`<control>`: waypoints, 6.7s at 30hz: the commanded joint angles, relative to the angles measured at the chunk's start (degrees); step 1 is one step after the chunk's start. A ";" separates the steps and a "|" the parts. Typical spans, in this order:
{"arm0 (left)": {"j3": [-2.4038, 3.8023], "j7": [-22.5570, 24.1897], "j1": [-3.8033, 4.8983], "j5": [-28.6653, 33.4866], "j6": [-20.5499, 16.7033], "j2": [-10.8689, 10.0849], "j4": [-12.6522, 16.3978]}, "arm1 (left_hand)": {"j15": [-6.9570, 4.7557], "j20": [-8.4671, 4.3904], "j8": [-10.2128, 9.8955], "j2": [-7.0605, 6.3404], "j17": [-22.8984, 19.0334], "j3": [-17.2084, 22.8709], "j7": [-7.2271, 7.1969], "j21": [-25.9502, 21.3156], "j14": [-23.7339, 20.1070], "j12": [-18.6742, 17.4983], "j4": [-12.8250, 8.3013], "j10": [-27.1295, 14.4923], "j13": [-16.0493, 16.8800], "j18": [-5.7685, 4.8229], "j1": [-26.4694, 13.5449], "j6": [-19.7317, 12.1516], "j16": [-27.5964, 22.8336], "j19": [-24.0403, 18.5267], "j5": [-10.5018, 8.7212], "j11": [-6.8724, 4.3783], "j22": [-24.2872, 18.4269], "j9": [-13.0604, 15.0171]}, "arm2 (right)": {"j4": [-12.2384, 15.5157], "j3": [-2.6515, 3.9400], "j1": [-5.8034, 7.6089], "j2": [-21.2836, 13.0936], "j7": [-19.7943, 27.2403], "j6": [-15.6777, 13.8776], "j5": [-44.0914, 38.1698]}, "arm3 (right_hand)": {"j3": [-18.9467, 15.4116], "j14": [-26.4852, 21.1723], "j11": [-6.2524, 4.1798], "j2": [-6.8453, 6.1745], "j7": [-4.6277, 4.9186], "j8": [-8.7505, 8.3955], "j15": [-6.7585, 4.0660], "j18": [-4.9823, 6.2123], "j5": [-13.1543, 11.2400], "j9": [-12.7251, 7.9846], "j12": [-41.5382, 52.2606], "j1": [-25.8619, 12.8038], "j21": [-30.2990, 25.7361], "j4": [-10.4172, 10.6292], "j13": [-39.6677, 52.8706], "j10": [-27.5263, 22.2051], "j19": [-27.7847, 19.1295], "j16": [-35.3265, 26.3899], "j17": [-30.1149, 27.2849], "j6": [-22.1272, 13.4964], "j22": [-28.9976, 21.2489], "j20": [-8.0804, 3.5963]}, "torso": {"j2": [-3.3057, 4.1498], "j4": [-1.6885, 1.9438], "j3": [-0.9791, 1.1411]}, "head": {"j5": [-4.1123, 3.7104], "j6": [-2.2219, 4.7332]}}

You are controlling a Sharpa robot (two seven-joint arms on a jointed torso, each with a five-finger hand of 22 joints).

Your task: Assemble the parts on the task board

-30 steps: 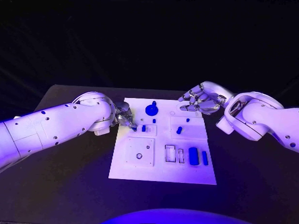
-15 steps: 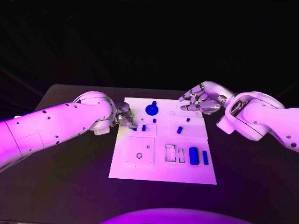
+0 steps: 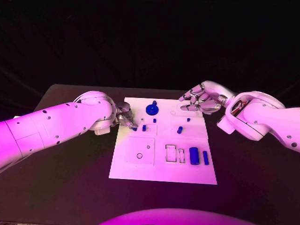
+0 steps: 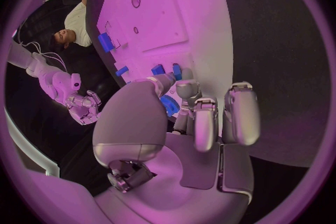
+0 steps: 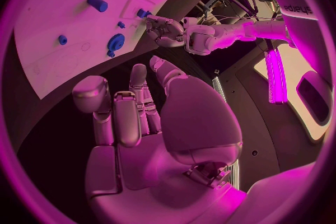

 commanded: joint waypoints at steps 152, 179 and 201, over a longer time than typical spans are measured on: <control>-0.05 -0.22 -5.12 -14.25 -15.50 -3.83 9.03 | -1.15 -1.15 0.05 -3.14 15.06 1.00 -2.22 3.53 6.02 3.59 -9.31 4.62 3.31 -1.07 3.34 5.17 0.14 2.80 1.31 -1.48 7.63 -1.10 | 0.34 0.00 -0.10 -0.50 1.46 0.59 0.55 | -0.20 2.06 -0.04 0.78 0.13 0.41 -0.23 0.72 0.47 -0.08 -0.08 -0.64 -0.47 1.29 -0.29 -0.35 -0.14 -0.58 -0.26 -0.07 -0.41 -0.01 | 0.00 0.01 -0.06 | 0.13 -1.25; -0.04 -2.06 -5.11 -11.06 -14.66 -3.34 7.95 | -1.41 -1.30 0.14 -4.25 15.06 -1.56 -2.90 3.47 6.02 3.12 -6.61 5.08 2.73 -1.06 -0.49 6.38 0.14 2.82 1.23 -1.87 7.72 -1.13 | 0.53 0.00 -0.11 -0.60 1.49 0.47 0.55 | -0.23 2.06 -0.05 0.79 0.12 0.44 -0.23 0.72 0.50 -0.09 -0.09 -0.63 -0.51 1.36 -0.36 -0.38 -0.12 -0.62 -0.30 -0.09 -0.44 -0.02 | 0.00 -0.02 0.02 | 0.09 -1.39; -0.01 -3.56 -5.10 -10.76 -15.27 -2.42 7.02 | -1.81 -1.70 0.54 -5.23 15.06 -6.48 -3.42 4.13 6.02 3.54 -3.32 5.61 3.17 -1.27 -3.38 7.22 0.14 3.23 1.40 -2.31 8.60 -0.76 | 0.44 0.00 -0.11 -0.49 1.59 0.43 0.55 | -0.26 2.07 -0.05 0.78 0.12 0.44 -0.24 0.73 0.51 -0.09 -0.05 -0.66 -0.53 1.40 -0.34 -0.37 -0.12 -0.62 -0.28 -0.11 -0.46 -0.02 | -0.01 0.00 0.00 | 0.00 -1.70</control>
